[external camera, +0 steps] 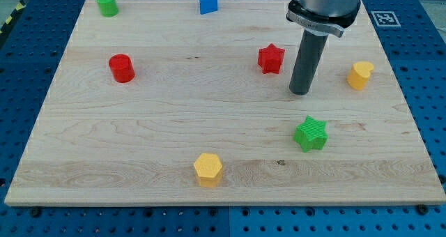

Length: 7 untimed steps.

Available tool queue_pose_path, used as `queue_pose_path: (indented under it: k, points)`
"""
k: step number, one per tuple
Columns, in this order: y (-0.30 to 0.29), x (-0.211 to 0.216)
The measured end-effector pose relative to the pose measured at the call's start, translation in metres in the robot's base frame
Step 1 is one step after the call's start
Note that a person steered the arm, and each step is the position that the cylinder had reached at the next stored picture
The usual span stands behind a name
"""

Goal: Move the green star diagonally bottom left to the red star

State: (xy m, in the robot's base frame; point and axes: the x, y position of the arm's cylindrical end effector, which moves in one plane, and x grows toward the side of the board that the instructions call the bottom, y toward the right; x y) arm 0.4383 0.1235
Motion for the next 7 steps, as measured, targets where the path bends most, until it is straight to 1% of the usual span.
queue_pose_path:
  k: [1, 2, 4, 5, 7]
  points:
    - [0.0, 0.0]
    - [0.008, 0.013]
    - [0.083, 0.078]
    - [0.079, 0.097]
    - [-0.015, 0.095]
